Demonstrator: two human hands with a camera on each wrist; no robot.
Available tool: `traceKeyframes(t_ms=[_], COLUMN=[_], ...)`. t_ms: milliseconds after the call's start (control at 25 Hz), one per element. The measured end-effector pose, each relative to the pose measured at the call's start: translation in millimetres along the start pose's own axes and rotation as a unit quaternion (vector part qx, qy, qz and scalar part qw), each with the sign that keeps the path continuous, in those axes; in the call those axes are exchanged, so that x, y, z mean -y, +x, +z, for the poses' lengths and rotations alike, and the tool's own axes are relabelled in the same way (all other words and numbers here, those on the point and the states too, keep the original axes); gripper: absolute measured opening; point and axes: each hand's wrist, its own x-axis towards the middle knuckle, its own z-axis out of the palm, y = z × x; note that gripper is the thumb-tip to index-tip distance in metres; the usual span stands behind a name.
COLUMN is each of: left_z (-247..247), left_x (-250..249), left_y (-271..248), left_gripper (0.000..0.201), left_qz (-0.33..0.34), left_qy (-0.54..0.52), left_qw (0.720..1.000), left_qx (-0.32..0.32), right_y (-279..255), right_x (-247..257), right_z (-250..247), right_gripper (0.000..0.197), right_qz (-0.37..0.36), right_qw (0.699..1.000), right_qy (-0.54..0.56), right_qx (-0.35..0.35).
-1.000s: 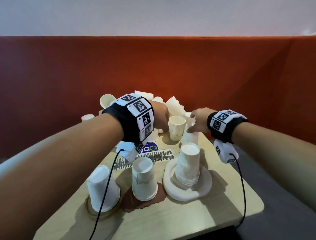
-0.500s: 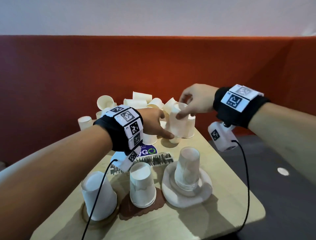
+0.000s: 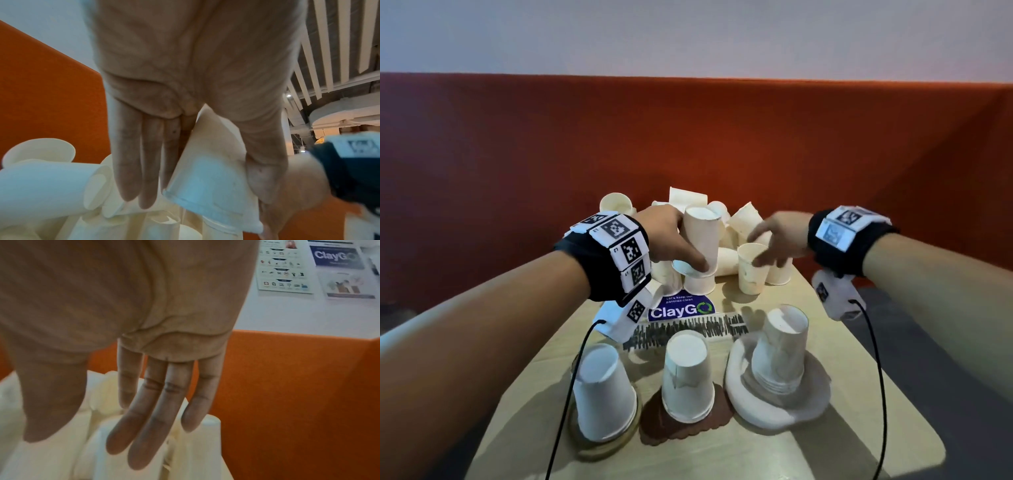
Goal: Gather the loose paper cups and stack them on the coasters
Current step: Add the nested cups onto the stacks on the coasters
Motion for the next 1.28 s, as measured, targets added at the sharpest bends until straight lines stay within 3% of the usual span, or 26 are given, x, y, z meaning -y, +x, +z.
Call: traceKeyframes(t_ms=[120, 240, 400, 520, 640, 720, 840, 920, 1040, 1120, 1200, 1280], left_z=[0, 0, 3, 6, 7, 6, 3, 1, -2, -3, -2, -3], left_x=[5, 10, 14, 10, 5, 3, 6, 8, 5, 1, 0, 1], left_y=[-3, -4, -2, -3, -6, -8, -11, -12, -14, -15, -17, -20], left_gripper=[0.05, 0.055, 0.061, 0.061, 0.059, 0.053, 0.047, 0.048, 0.046, 0.043, 0.042, 0.042], left_qz=[-0.007, -0.009, -0.011, -0.002, 0.008, 0.014, 0.007, -0.006, -0.02, -0.024, -0.033, -0.044], left_qy=[-0.009, -0.004, -0.015, -0.017, -0.007, -0.002, 0.004, 0.009, 0.014, 0.022, 0.018, 0.018], left_qw=[1.0, 1.0, 1.0, 1.0, 1.0, 1.0, 1.0, 1.0, 1.0, 0.999, 0.999, 0.999], left_qx=[-0.005, -0.007, 0.003, 0.01, 0.01, 0.013, 0.019, 0.009, 0.001, 0.001, 0.002, -0.002], right_y=[20, 23, 2, -16, -27, -32, -32, -32, -39, -44, -44, -45], right_x=[-23, -26, -9, 14, 29, 34, 38, 41, 52, 61, 68, 71], right_z=[28, 35, 16, -1, -3, -4, -12, -19, -28, -33, -37, -42], right_gripper=[0.045, 0.029, 0.06, 0.061, 0.055, 0.066, 0.075, 0.074, 0.078, 0.084, 0.096, 0.108], right_qz=[0.03, 0.036, 0.018, -0.002, -0.068, -0.127, -0.171, -0.205, -0.23, -0.244, -0.256, -0.265], right_qw=[0.997, 0.995, 0.994, 0.989, 0.976, 0.963, 0.954, 0.94, 0.919, 0.912, 0.913, 0.936], right_qy=[-0.067, -0.093, -0.092, -0.064, 0.037, 0.086, 0.045, -0.061, -0.232, -0.272, -0.263, -0.161], right_qx=[0.035, -0.004, -0.058, -0.135, -0.203, -0.221, -0.241, -0.266, -0.22, -0.184, -0.176, -0.164])
